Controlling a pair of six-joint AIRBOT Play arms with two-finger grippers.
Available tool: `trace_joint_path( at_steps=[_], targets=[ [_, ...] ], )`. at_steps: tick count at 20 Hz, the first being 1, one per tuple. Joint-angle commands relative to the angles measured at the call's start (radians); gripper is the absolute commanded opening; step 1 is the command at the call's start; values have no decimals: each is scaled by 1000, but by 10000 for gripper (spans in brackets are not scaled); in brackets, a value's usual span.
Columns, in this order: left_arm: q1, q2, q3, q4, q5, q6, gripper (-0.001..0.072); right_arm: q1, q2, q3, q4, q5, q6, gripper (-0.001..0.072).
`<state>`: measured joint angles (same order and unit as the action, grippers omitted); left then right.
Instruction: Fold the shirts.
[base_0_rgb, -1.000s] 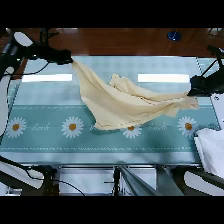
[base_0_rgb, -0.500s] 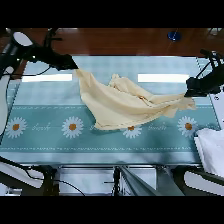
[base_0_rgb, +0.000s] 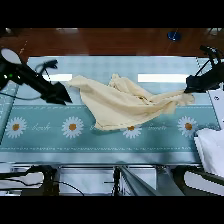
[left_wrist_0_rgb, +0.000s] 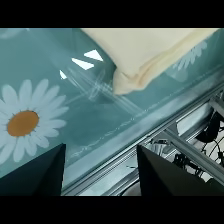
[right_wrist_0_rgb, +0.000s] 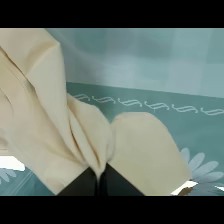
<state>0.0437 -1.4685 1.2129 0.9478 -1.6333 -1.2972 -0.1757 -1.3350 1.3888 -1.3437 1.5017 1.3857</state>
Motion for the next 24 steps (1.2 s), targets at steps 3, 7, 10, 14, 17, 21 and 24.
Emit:
trace_joint_path(
  at_steps=[3, 7, 10, 14, 17, 21, 24],
  targets=[
    [-109, 70, -347, -120, 195, 70, 568, 0, 0, 0, 30, -29, -11, 26],
    [-206, 28, -356, -130, 351, 44, 568, 0, 0, 0, 58, -29, -18, 26],
    [-250, -25, -332, -130, 380, 18, 568, 0, 0, 0, 60, -28, -18, 26],
    [-297, -98, -287, -130, 396, -10, 567, 0, 0, 0, 63, -27, -18, 26],
    [-340, -142, -217, -139, 414, -26, 567, 0, 0, 0, 63, -21, -18, 26],
    [-415, -200, -127, -166, 376, -24, 391, 0, 0, 0, 62, -18, -19, 26],
    [-421, -205, -113, -164, 293, 29, 24, 0, 0, 0, 55, -17, -26, 26]
  ],
)
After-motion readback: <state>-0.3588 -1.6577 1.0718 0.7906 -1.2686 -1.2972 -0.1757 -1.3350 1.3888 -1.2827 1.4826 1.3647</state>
